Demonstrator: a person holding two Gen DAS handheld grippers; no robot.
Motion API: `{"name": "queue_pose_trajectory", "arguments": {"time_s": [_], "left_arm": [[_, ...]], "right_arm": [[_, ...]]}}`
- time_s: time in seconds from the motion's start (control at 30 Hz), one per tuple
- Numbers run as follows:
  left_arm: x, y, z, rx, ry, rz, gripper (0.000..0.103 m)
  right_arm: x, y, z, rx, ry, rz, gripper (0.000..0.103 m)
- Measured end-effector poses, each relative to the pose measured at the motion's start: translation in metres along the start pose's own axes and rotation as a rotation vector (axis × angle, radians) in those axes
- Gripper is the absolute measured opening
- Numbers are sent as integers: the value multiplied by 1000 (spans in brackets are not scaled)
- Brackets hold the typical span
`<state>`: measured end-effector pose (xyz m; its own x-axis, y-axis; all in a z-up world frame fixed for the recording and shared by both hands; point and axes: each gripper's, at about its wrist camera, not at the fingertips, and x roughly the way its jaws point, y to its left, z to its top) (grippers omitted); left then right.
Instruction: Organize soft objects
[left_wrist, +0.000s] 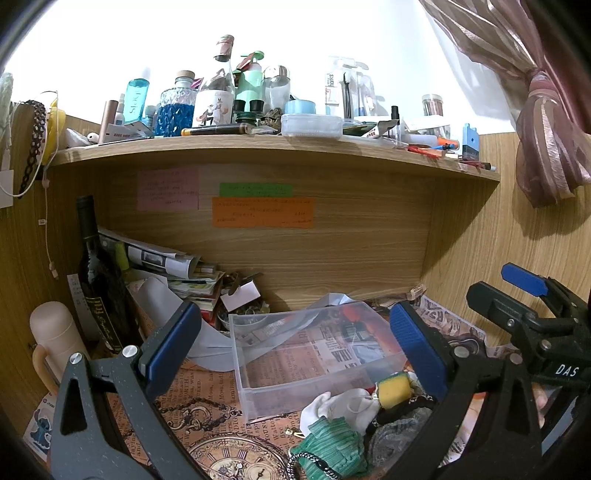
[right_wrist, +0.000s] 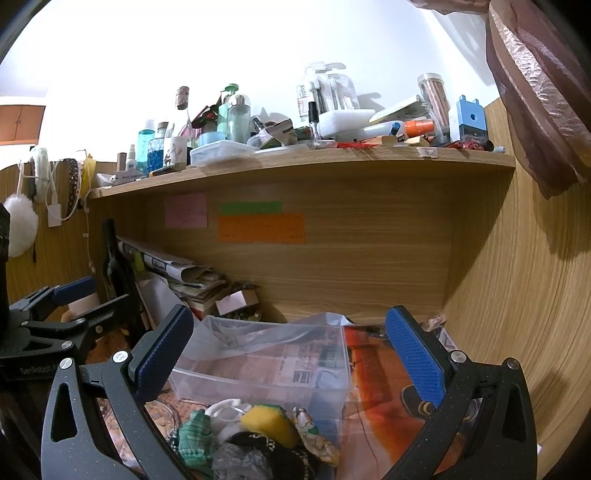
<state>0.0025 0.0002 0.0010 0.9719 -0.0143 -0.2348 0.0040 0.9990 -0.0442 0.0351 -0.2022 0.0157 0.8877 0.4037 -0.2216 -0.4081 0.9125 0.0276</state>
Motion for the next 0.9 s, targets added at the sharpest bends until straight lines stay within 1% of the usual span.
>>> {"name": "queue_pose_trajectory", "arguments": {"time_s": [0.9], "left_arm": [[0, -1, 0, 0, -1, -1, 103]], "right_arm": [[0, 1, -1, 3, -4, 4, 103]]}}
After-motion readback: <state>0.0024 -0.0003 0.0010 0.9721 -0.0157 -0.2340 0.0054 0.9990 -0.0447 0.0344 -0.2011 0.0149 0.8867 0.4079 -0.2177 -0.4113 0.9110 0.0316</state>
